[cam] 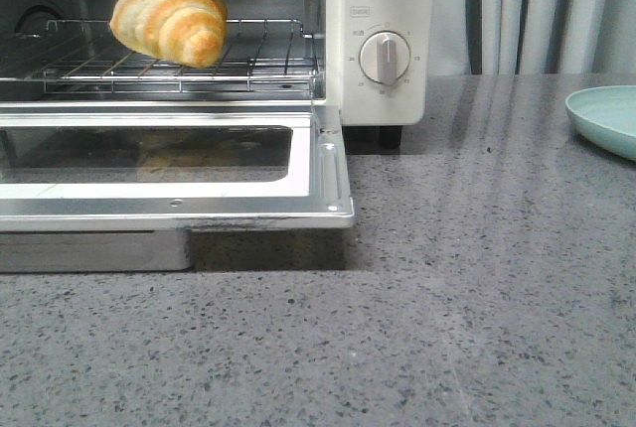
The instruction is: Put bread in oven
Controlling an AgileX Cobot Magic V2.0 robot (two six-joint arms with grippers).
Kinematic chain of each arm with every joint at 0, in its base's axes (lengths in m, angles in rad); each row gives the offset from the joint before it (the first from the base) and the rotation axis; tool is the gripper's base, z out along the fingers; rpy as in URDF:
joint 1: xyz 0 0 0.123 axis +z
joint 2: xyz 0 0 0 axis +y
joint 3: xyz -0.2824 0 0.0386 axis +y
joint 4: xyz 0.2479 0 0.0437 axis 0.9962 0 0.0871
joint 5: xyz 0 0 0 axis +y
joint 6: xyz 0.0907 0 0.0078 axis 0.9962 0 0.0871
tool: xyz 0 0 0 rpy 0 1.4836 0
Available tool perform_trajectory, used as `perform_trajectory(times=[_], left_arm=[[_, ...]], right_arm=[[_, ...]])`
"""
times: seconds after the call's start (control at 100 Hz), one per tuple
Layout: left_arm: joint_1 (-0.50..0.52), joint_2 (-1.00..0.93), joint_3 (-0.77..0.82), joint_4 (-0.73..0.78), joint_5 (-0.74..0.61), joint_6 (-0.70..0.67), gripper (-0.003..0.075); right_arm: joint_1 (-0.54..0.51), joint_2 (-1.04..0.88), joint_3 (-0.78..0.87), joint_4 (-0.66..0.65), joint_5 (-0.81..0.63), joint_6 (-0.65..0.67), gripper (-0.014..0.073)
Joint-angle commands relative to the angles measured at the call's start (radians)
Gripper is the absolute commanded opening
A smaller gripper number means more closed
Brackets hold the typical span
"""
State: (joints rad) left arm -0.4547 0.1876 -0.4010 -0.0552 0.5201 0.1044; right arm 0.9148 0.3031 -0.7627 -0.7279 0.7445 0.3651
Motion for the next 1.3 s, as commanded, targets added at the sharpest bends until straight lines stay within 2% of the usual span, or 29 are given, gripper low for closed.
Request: perform_trajectory(times=[0.0,0.08,0.23,0.33,0.5,0.67,1.29], left_arm=[[0.018,-0.014,0.008,0.047,-0.089,0.044,-0.0021],[0.072,-0.066,0.088,0.049,-0.136,0.087,-0.0021],[0.215,-0.178,0.308,-0.005,-0.428,0.085,-0.0021],[0.309,-0.224,0.393,-0.077,-0.467,0.085,-0.0021],[0.394,-0.221,0.425,-0.075,-0.434,0.083,-0.0021],[0.396,-0.221,0.425,-0.071,-0.229,0.083,-0.0021],[0.396,-0.221,0.425,-0.075,-0.238,0.083,-0.0021]], right_arm=[[-0.003,0.009,-0.021,-0.046,-0.064,-0.001,-0.0069],[-0.003,0.009,-0.021,-0.046,-0.064,-0.001,-0.0069],[-0.003,0.009,-0.021,-0.046,-0.064,-0.001,-0.0069],[-0.003,0.009,-0.021,-0.046,-0.064,-0.001,-0.0069],[-0.003,0.009,-0.021,-0.046,-0.064,-0.001,-0.0069],[-0.003,0.009,-0.021,-0.046,-0.064,-0.001,-0.0069],[-0.003,0.009,-0.021,-0.046,-0.064,-0.001,-0.0069]])
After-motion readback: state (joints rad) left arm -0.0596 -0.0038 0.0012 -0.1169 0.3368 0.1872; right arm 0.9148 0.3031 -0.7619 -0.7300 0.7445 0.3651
